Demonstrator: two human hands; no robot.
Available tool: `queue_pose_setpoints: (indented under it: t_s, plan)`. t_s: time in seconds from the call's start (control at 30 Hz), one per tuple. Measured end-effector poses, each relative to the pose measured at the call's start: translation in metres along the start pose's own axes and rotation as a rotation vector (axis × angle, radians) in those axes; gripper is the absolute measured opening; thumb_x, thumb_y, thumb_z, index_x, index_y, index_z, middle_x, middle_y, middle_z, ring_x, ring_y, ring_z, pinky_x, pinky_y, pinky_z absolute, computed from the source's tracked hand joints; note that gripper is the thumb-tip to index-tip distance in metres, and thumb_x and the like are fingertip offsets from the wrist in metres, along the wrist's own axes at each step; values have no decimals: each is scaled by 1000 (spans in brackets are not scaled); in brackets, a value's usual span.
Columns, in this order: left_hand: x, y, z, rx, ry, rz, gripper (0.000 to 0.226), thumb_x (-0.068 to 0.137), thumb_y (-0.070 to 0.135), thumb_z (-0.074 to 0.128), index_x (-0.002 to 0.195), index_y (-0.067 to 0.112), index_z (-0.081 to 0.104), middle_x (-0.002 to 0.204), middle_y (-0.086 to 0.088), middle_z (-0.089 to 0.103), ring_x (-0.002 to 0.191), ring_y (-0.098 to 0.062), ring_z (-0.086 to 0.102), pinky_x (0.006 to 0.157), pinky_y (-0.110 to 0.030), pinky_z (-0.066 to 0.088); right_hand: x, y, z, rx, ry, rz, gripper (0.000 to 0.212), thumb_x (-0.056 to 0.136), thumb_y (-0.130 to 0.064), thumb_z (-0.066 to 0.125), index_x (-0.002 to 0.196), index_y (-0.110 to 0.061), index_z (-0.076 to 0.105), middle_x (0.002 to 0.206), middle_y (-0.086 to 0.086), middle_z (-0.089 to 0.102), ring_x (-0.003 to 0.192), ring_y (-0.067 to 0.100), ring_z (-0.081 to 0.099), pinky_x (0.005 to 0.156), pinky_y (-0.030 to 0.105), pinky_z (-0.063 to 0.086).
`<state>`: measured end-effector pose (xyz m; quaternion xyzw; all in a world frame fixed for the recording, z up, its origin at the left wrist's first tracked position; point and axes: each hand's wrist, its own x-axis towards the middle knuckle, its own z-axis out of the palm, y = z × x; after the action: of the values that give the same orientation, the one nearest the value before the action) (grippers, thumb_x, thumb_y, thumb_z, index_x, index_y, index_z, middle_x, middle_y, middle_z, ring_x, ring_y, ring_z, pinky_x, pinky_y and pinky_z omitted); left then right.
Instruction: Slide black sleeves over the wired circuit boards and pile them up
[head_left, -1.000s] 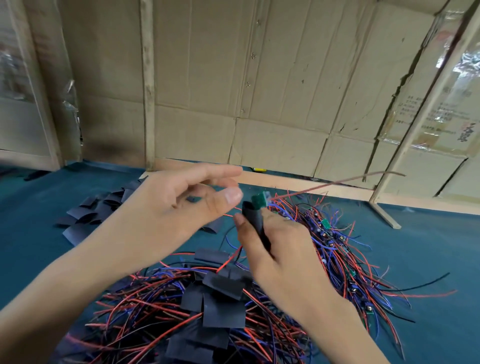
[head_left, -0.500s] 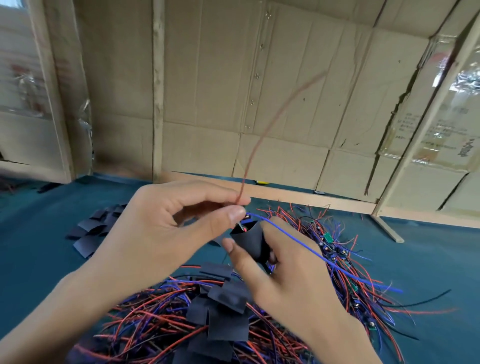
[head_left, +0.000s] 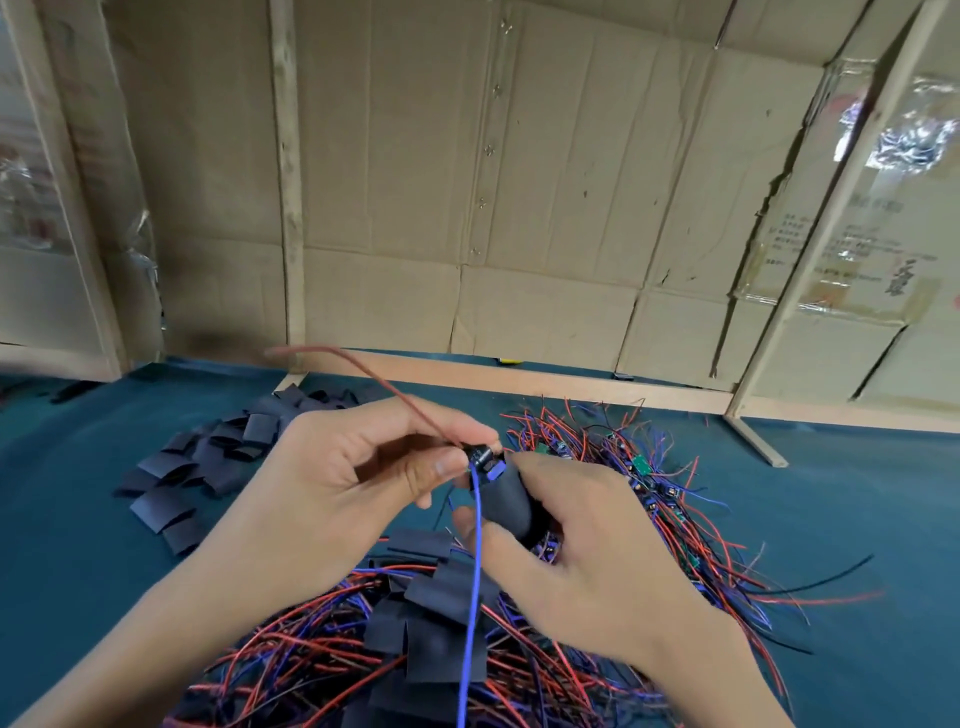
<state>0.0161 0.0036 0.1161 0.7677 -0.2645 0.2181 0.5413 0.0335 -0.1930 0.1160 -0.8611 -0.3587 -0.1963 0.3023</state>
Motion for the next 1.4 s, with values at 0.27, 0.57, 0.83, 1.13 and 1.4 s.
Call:
queue_pose_setpoints:
  t_s: [0.27,0.57,0.83,1.13,1.4]
  plan:
    - [1,-2,7,85,-57,-3,18,90,21,66,104,27,76,103,10,71,101,-11,67,82,-14,49,1,5,-6,71,-159,13,35,87,-40,57,66,-20,38,53,-1,35,49,17,32,48,27,24]
    - [-4,-19,32,187,-191,-148,50,94,37,62,126,-1,64,81,-3,62,66,3,60,63,-12,49,4,18,-8,67,-233,124,18,85,-33,48,73,-22,41,57,-1,50,53,16,47,52,34,35]
    - [-19,-6,31,25,10,-187,39,77,50,75,115,42,70,77,2,60,55,-10,53,55,-20,48,2,25,-12,30,-219,109,12,80,-31,48,71,-27,41,56,-9,50,50,15,43,47,23,28]
    - [-11,6,37,-345,83,-538,20,80,-4,73,98,5,69,78,-13,71,59,-29,70,47,-31,53,6,29,-9,-123,-230,22,23,80,-35,59,77,-20,42,63,-5,45,65,25,47,61,42,44]
    - [-12,8,21,-96,-172,-524,22,69,35,88,77,21,73,64,2,64,50,-4,46,48,-15,39,-5,21,3,-258,-235,-20,32,82,-45,58,73,-28,33,63,-9,40,67,26,46,58,37,39]
